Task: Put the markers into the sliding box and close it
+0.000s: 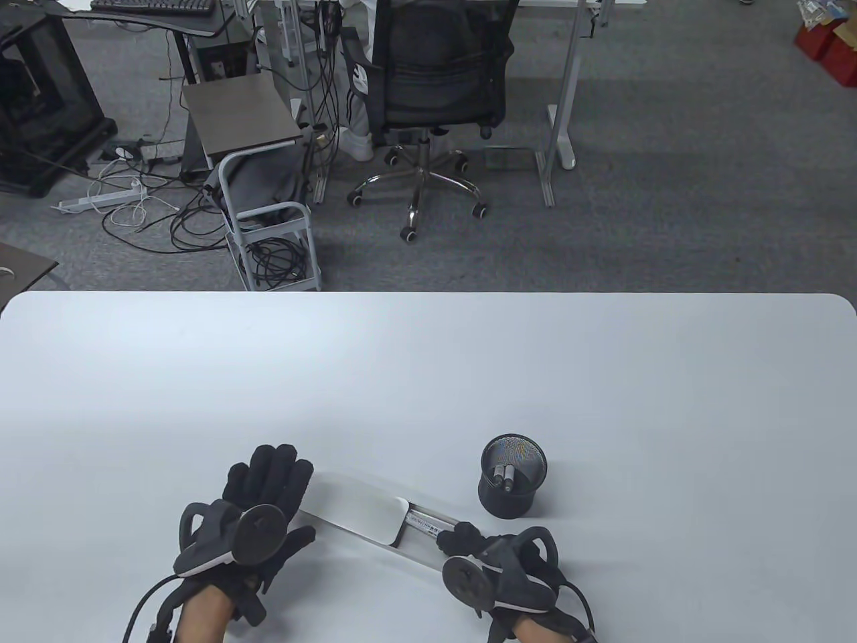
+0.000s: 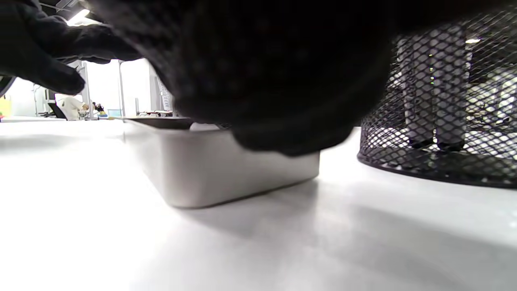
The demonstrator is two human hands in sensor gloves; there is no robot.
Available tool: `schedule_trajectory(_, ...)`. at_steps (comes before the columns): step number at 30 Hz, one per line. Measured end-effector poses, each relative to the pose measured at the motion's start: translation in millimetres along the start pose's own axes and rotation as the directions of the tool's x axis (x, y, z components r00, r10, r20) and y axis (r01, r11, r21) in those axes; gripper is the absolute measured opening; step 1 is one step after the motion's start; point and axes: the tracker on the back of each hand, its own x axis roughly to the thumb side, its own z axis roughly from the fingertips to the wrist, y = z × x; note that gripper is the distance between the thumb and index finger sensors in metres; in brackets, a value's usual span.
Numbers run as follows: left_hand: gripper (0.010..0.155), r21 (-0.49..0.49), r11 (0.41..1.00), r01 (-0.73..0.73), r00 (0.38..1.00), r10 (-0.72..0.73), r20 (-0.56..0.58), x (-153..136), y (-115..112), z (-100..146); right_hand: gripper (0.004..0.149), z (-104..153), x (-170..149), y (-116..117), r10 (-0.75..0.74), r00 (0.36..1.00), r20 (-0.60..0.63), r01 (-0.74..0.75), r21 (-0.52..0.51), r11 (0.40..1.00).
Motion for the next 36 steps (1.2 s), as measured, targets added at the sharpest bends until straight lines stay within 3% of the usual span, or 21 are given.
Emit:
schedule_trajectory(10, 0.089, 0.063, 0.997, -0.051, 0.999, 0.052, -0.010, 4, -2, 0, 0.030, -2, 2, 3, 0.010, 1.000, 0.003, -0.010, 0.023, 1.000)
schedule_trajectory(21, 0.089, 0.043, 0.999, -0.023, 1.000, 0.023, -0.003, 6, -4, -4, 0.035, 1, -1, -11, -0.041, 0.999, 0.015, 0.042, -0.087, 0.995)
schedule_trajectory(29, 0.089, 0.059, 0.998, -0.030, 1.000, 0.030, 0.008, 5, -1, -2, 0.038, 17, -13, -34, -0.069, 0.998, 0.000, 0.067, -0.237, 0.969)
schedule_trajectory(36, 0.089, 0.074, 0.997, 0.001, 1.000, -0.002, 0.017, 5, 6, -1, 0.040, 40, -31, -69, -0.187, 0.982, -0.023, 0.154, -0.475, 0.866)
